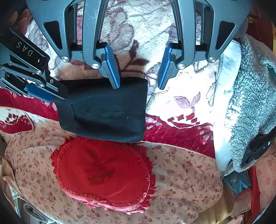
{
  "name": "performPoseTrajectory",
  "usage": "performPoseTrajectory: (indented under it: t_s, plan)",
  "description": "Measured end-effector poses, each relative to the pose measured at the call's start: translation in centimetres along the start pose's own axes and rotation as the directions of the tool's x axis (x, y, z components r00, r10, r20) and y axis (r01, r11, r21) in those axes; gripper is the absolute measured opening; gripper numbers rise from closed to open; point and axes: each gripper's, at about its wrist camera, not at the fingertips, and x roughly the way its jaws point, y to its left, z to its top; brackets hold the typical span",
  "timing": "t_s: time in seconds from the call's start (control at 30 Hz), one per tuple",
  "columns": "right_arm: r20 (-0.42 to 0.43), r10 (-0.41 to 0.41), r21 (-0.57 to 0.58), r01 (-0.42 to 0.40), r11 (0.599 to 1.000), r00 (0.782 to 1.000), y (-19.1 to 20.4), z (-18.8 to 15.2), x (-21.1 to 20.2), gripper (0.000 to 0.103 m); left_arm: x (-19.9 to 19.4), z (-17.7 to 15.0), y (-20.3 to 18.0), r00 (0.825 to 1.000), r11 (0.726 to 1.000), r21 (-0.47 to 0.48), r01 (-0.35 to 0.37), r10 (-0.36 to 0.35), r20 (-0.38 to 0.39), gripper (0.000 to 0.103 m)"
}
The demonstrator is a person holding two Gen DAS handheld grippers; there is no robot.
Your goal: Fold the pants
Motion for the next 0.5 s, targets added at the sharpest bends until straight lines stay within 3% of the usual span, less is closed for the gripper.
performPoseTrajectory:
  t_s: [0.5]
  plan:
    - [-0.011,0.007,0.002,-0.007,1.0,1.0,-0.04,-0.2,0.51,0.042,0.09,-0.19,-0.17,1.0,1.0,-0.002,0.0,0.0,-0.004,0.045]
